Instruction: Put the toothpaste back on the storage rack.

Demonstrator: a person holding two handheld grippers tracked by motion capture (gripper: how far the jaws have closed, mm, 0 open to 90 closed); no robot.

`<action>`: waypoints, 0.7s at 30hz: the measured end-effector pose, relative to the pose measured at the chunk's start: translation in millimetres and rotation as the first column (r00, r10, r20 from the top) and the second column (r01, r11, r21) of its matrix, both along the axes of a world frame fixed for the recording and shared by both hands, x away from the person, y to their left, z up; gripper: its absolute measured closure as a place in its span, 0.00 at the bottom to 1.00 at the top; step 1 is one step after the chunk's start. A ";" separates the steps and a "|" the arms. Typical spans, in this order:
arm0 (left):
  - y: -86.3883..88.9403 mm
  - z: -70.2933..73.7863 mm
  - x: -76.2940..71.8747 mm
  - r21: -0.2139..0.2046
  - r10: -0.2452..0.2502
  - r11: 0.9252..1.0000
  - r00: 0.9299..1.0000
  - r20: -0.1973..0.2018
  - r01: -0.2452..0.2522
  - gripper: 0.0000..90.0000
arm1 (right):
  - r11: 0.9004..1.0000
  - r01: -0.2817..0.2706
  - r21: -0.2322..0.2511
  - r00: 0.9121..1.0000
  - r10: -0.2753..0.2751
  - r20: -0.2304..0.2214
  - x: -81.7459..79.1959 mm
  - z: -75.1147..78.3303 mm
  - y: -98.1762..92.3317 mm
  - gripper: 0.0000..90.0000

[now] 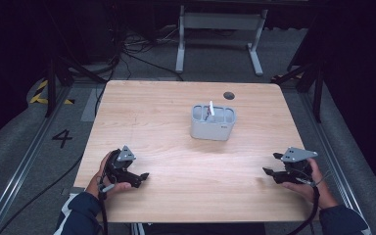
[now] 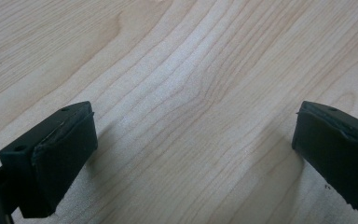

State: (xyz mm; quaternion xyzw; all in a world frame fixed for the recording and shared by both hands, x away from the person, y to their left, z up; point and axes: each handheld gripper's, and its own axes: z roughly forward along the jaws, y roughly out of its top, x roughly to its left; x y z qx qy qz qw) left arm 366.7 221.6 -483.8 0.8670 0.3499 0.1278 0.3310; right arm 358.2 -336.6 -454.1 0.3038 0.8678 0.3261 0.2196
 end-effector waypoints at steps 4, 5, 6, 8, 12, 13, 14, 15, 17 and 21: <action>0.0 0.0 -0.1 0.000 0.000 1.000 1.000 0.000 0.000 0.00 | 0.999 0.032 0.042 0.999 -0.031 -0.023 -2.2 -6.4 -7.8 0.31; 0.0 0.0 0.0 0.000 0.000 1.000 1.000 0.000 0.000 0.00 | 0.998 0.038 0.052 0.999 -0.036 -0.029 -2.8 -9.5 -10.2 0.31; -0.1 0.0 0.0 -0.001 0.001 1.000 1.000 -0.002 -0.001 0.00 | 0.997 0.044 0.057 0.999 -0.042 -0.034 -3.5 -11.9 -12.0 0.31; -0.2 0.0 0.0 -0.001 0.001 1.000 1.000 -0.002 -0.001 0.00 | 0.996 0.051 0.072 0.998 -0.047 -0.048 -4.7 -17.0 -15.8 0.30; -0.2 0.0 -0.3 0.001 0.002 1.000 1.000 0.002 -0.002 0.00 | 0.992 0.081 0.102 0.994 -0.073 -0.076 -6.7 -24.7 -23.9 0.30; -0.3 -0.2 -0.3 -0.001 0.001 1.000 1.000 0.002 -0.001 0.01 | 0.986 0.096 0.139 0.992 -0.083 -0.099 -7.4 -29.1 -29.8 0.29; -0.2 -0.1 -0.3 0.001 0.003 1.000 1.000 0.003 -0.003 0.01 | 0.986 0.096 0.139 0.992 -0.083 -0.099 -7.4 -29.1 -29.8 0.29; -0.2 0.0 -0.3 0.001 0.003 1.000 1.000 0.003 -0.003 0.01 | 0.983 0.099 0.152 0.991 -0.083 -0.107 -7.7 -30.0 -31.8 0.29; -0.2 -0.1 -0.3 0.001 0.003 1.000 1.000 0.004 -0.003 0.01 | 0.978 0.116 0.174 0.989 -0.098 -0.107 -9.1 -31.7 -35.3 0.29; -0.2 -0.1 -0.3 0.001 0.003 1.000 1.000 0.003 -0.003 0.00 | 0.978 0.129 0.166 0.989 -0.114 -0.098 -10.1 -32.3 -35.3 0.27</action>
